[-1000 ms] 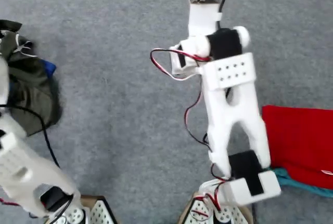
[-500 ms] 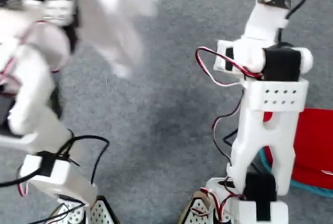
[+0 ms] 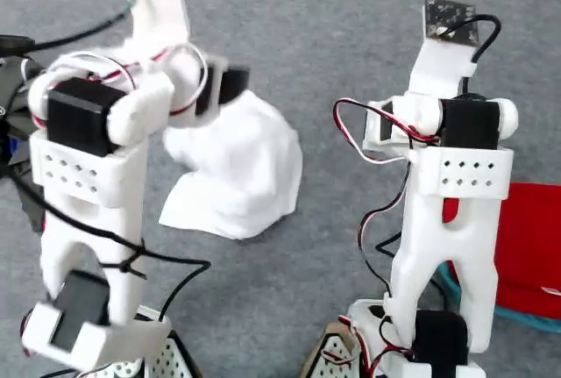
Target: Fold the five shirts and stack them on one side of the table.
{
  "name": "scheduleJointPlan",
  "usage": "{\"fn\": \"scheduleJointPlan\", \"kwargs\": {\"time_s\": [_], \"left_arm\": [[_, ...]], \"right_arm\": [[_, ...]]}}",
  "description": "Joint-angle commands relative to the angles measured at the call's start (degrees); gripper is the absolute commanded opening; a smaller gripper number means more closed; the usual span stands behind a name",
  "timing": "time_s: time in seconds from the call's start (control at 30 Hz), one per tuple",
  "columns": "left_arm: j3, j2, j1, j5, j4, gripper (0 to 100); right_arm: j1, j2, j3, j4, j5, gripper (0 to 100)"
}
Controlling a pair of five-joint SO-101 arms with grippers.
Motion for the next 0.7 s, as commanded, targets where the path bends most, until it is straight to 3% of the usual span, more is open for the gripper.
{"fn": "scheduleJointPlan", "kwargs": {"time_s": [0.0, 0.1, 0.3, 0.4, 0.53, 0.67], "left_arm": [[10.81, -6.64, -2.29, 0.70, 0.44, 27], [18.11, -8.84, -6.77, 0.79, 0.35, 27], [34.20, -8.92, -20.13, 1.05, 0.35, 27], [41.49, -8.84, -26.55, 0.70, -0.26, 27], [49.23, -8.84, -29.80, 1.14, -13.01, 27], [56.26, -8.31, -29.71, 1.14, -30.33, 27]], "right_arm": [[0.48, -2.24, 0.92, -2.55, 1.85, 29.2], [-1.45, -2.15, 1.19, -5.10, 2.11, 34.1], [-11.12, 3.82, 0.84, -5.80, 1.76, 34.0], [-11.12, 10.24, 0.66, -8.88, 1.76, 34.0], [-4.35, 18.59, 0.57, -16.88, 1.76, 32.4], [0.75, 27.21, -1.45, -24.70, 1.76, 17.0]]}}
